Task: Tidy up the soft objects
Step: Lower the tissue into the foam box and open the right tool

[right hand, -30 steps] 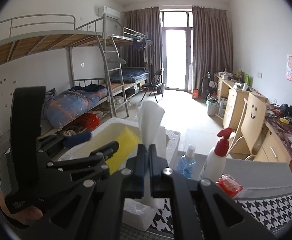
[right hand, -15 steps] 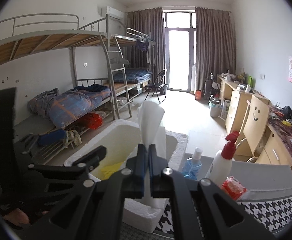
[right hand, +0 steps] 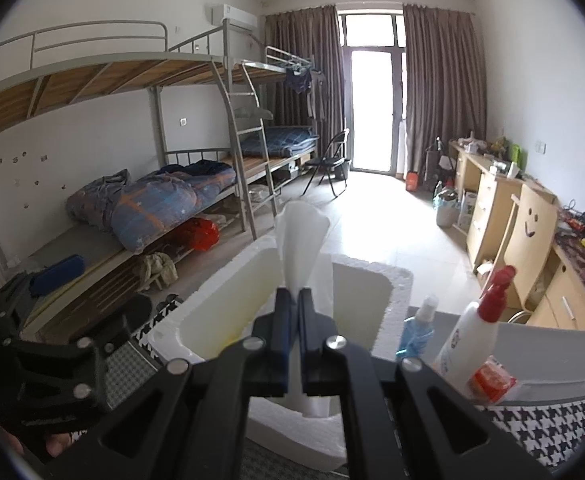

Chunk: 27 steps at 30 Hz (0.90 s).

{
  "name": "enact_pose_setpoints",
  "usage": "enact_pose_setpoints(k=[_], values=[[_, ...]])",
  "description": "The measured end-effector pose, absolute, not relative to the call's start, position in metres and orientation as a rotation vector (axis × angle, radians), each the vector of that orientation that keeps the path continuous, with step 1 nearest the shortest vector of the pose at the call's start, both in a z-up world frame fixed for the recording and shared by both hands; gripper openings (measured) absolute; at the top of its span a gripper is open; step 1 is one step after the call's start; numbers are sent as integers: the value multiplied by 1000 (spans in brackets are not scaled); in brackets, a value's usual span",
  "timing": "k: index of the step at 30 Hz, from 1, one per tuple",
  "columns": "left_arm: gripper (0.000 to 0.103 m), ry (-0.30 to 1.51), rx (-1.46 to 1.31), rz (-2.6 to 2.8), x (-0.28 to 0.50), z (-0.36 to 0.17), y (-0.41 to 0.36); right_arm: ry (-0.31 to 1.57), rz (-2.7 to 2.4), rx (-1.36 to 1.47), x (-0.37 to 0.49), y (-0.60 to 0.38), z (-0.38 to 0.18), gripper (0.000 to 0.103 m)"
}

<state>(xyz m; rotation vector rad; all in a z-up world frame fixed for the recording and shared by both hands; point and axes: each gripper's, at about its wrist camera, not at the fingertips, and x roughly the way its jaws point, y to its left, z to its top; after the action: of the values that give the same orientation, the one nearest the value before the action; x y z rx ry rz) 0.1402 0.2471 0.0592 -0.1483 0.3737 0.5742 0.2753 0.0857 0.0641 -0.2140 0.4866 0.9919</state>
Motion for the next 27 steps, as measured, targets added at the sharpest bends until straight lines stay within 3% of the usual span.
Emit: enact_pose_setpoints(k=[12,15,18,20,27], values=[[102,386,-163,596,131,53,255,601,999,-205,294,106,49,9],[102,385,-163,599,129,52,254,628,988,-216,298,109,46,19],[102,388,-164,600,128,52,255,643,986,-197,300,106,45,44],[102,387,-164,597,125,52,256,645,988,-177,302,101,45,70],[102,391,-155,590,126,51,251,615,989,-184,294,91,50,74]])
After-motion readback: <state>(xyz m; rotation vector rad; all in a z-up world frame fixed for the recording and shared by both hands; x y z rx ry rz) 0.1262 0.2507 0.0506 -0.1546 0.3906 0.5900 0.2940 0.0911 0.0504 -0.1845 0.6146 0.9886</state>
